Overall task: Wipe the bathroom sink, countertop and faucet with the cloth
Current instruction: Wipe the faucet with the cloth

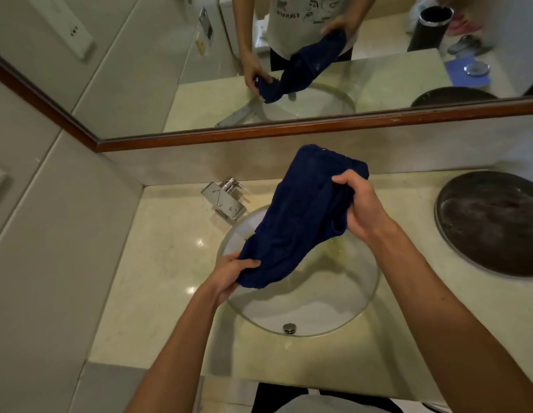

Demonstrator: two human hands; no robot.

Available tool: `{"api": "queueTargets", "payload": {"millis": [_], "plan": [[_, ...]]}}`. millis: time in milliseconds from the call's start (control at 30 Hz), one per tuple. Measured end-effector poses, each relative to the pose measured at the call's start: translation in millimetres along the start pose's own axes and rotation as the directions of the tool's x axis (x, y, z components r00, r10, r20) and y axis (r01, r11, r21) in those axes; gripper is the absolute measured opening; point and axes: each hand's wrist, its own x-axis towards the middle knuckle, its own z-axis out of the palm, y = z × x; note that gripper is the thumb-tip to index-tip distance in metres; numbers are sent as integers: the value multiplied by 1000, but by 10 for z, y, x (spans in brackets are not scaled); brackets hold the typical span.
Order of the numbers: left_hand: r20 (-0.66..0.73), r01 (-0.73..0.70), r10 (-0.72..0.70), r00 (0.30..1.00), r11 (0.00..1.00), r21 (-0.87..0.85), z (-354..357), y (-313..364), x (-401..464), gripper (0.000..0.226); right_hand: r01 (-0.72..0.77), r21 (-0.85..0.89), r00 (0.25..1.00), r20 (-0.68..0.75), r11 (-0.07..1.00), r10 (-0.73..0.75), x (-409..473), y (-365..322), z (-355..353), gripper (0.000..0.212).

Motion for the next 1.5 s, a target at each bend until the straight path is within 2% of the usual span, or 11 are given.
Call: {"api": "queueTargets", "payload": {"millis": [200,300,400,500,600,700,800,900,1067,1300,1500], "plan": [[106,-55,90,990,954,-295,95,-15,-40,46,92,-84,995,-27,992,-95,108,-232,8,18],[77,-95,149,986,872,-479,284,60,-30,46,149,-359,978,-83,922,-191,158,-33,12,9],[122,-64,174,977,791,-609,500,184,-73,73,323,-808,939,208,493,-274,92,511,63,23],[70,-85,146,987,833,-547,645,205,-66,70,555,-831,820,552,20,151,-34,1089,36,82],[9,-64,79,997,871,-487,621,9,9,50,388,-840,876,464,379,131,-105,1131,-139,73],[-4,-30,33,999,845,-535,494,-109,21,47,108,-750,993,46,652,-111,-39,1106,-350,53],[65,8,38,997,802,-597,407,-107,56,49,-256,-503,959,-26,825,282,190,1216,-430,71],[81,13,46,996,796,-605,263,-135,184,41,-482,-262,858,54,836,511,330,1325,-397,49],[-208,-93,20,978,934,-345,-109,-239,595,31,-286,-522,958,-130,803,256,576,1655,-247,32],[-673,-174,361,646,928,331,-908,-10,1166,12,-290,-634,939,-333,717,86,1091,2599,706,39],[-685,43,402,607,845,534,-1168,153,1695,11,-270,-532,896,-444,803,8,1534,2902,1037,33]]}}
